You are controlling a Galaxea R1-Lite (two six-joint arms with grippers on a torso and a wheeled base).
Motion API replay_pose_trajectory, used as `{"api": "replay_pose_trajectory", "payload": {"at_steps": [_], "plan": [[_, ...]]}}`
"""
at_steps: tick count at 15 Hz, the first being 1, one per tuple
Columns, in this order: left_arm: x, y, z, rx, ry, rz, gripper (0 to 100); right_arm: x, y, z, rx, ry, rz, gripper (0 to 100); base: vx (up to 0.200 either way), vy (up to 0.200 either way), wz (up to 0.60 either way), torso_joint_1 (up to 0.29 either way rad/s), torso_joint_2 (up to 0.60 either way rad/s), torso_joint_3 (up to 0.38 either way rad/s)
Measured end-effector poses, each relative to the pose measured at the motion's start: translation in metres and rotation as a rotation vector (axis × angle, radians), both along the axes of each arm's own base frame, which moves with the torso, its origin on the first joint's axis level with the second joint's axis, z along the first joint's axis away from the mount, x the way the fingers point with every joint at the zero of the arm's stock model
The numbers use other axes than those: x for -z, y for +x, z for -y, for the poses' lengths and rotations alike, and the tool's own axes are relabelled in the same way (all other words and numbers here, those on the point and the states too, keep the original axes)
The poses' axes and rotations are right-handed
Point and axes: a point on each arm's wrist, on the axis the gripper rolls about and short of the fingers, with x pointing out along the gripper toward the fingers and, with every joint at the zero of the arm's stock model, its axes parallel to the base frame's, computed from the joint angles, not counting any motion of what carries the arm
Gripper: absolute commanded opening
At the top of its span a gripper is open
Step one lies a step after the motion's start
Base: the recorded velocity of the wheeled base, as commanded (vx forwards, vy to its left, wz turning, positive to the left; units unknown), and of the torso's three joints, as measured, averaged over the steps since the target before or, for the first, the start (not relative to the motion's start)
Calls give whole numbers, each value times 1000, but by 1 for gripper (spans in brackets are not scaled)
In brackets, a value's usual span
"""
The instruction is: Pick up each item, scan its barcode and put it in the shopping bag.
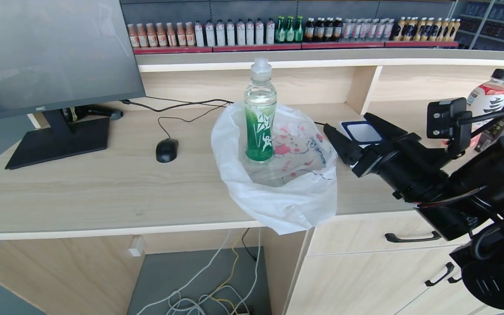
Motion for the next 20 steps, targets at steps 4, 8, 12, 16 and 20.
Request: {"api": "replay_pose_trajectory", "payload": {"at_steps": [4,8,12,16,20], "plan": [[0,0,0,0,0,0,100,-2,1,0,1,4,8,100,0,-200,0,1,5,4],[0,0,0,-1,-2,0,100,-1,2,0,1,3,6,100,0,-200,0,7,7,1],[0,0,0,0,-2,0,100,0,3,-1,1,1,3,100,0,-200,0,2,0,2],[0,0,0,0,-3,0,100,1,3,-1,1,0,-1,100,0,-200,0,2,2,2],[0,0,0,-1,-3,0,100,1,2,-1,0,0,-2,100,0,-200,0,2,1,2]]}}
